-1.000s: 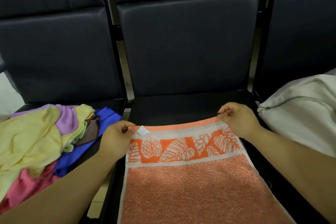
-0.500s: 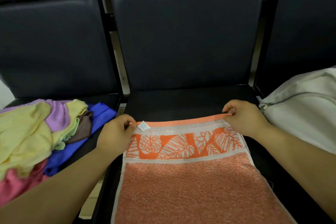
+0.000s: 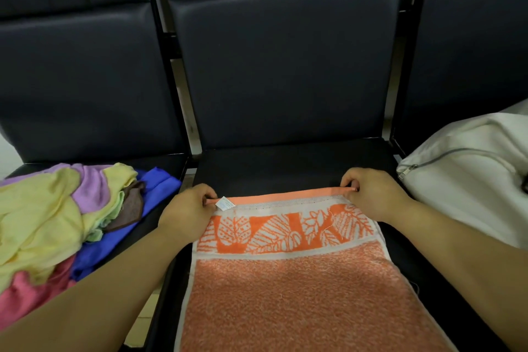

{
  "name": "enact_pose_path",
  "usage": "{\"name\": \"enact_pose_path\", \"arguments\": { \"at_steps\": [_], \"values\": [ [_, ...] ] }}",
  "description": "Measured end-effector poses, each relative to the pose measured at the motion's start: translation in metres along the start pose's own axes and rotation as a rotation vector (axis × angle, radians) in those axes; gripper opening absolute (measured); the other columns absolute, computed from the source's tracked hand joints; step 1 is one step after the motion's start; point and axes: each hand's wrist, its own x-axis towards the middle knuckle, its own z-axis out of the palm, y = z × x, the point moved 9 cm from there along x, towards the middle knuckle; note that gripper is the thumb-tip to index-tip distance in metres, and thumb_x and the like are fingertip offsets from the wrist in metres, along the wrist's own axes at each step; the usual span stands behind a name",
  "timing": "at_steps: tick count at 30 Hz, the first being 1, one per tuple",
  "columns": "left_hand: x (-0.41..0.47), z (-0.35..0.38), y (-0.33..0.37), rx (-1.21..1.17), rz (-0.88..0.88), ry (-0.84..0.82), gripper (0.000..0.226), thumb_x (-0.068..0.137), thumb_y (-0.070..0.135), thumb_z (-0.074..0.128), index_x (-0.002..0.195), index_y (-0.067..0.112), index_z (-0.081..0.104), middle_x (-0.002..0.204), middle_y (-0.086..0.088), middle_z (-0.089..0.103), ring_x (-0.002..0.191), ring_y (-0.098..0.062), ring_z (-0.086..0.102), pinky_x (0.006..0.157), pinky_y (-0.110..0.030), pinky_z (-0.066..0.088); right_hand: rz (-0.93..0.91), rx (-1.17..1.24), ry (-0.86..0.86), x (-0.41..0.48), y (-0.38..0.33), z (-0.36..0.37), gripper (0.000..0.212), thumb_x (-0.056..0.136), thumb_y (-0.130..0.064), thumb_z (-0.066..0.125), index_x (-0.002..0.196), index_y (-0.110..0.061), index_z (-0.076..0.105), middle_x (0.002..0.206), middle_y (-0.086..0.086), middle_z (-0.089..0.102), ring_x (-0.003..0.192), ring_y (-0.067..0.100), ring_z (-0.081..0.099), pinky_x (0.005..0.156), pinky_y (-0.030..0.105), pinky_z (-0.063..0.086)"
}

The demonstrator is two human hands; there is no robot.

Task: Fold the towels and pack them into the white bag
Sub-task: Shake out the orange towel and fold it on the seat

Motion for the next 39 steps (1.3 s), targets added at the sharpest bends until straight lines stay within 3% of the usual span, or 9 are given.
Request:
{"name": "enact_pose_path", "arguments": {
  "at_steps": [6,11,14,17,20,24,29,33,39],
  "values": [
    [-0.014,-0.035,0.004,-0.397,-0.044,0.107,0.014,0.095,0.013,0.066,0.096,0.026,0.07,0.092,0.005,0.072,0.08,-0.01,0.069,0.07,-0.028,0.057,0.062,0.138,0.058,-0.017,-0.008,-0.041,0.01,0.093,-0.027,0.069,0.099,-0.031,0.063,0.089,-0.013,0.061,0.08,0.003,0.058,0.061,0.017,0.041],
    [-0.022,-0.127,0.045,-0.711,0.031,0.287,0.008,0.09,0.011,0.074,0.092,0.017,0.079,0.085,0.001,0.078,0.072,-0.006,0.072,0.055,-0.012,0.051,0.006,0.286,0.305,-0.026,-0.044,-0.142,0.019,0.088,-0.02,0.075,0.08,-0.036,0.066,0.078,-0.011,0.065,0.078,0.009,0.064,0.072,0.027,0.051],
    [-0.034,-0.2,0.074,-0.758,0.13,0.391,0.007,0.088,0.015,0.077,0.09,0.021,0.08,0.086,0.004,0.078,0.077,-0.007,0.073,0.064,-0.017,0.054,-0.073,0.374,0.416,-0.041,-0.074,-0.213,0.01,0.088,-0.021,0.077,0.084,-0.029,0.073,0.08,-0.01,0.069,0.071,0.006,0.063,0.061,0.02,0.044],
    [-0.056,-0.255,0.092,-0.778,0.235,0.423,0.01,0.086,0.016,0.079,0.086,0.025,0.081,0.088,0.003,0.079,0.086,-0.014,0.074,0.082,-0.032,0.057,-0.162,0.408,0.555,-0.072,-0.096,-0.269,0.008,0.086,-0.02,0.08,0.09,-0.025,0.075,0.083,-0.012,0.07,0.077,0.006,0.065,0.064,0.014,0.043],
    [-0.092,-0.267,0.103,-0.685,0.315,0.383,0.011,0.087,0.012,0.077,0.089,0.022,0.08,0.088,0.004,0.078,0.086,-0.012,0.073,0.084,-0.03,0.056,-0.207,0.436,0.578,-0.103,-0.098,-0.282,0.01,0.085,-0.02,0.08,0.092,-0.025,0.077,0.087,-0.012,0.073,0.08,0.006,0.067,0.069,0.016,0.048],
    [-0.124,-0.21,0.081,-0.556,0.304,0.217,0.011,0.088,0.007,0.076,0.087,0.018,0.08,0.083,0.005,0.078,0.077,-0.006,0.07,0.071,-0.012,0.051,-0.186,0.474,0.368,-0.123,-0.069,-0.223,0.017,0.082,-0.016,0.083,0.092,-0.027,0.076,0.081,-0.003,0.074,0.073,0.016,0.07,0.071,0.031,0.058],
    [-0.142,-0.083,0.013,-0.387,0.192,-0.016,0.021,0.085,0.003,0.078,0.076,0.022,0.079,0.077,0.007,0.077,0.069,0.001,0.066,0.069,-0.011,0.05,-0.027,0.361,-0.03,-0.145,-0.009,-0.077,0.017,0.079,-0.025,0.086,0.089,-0.035,0.076,0.086,-0.008,0.074,0.081,0.003,0.069,0.078,0.021,0.054],
    [-0.16,-0.012,-0.015,-0.282,0.121,-0.341,0.024,0.083,-0.006,0.076,0.079,0.018,0.076,0.078,0.006,0.077,0.073,-0.001,0.067,0.074,-0.019,0.052,0.035,0.299,-0.292,-0.164,0.012,-0.015,0.017,0.081,-0.018,0.085,0.091,-0.028,0.075,0.084,-0.007,0.073,0.074,0.006,0.068,0.064,0.01,0.047],
    [-0.148,-0.008,-0.024,-0.177,0.098,-0.351,0.028,0.081,-0.002,0.077,0.099,0.018,0.073,0.078,0.004,0.066,0.063,0.0,0.059,0.065,-0.015,0.048,0.105,0.312,-0.403,-0.161,0.019,-0.004,0.023,0.082,-0.01,0.082,0.102,-0.02,0.073,0.088,0.004,0.071,0.065,0.006,0.064,0.065,0.022,0.056]
  ]
}}
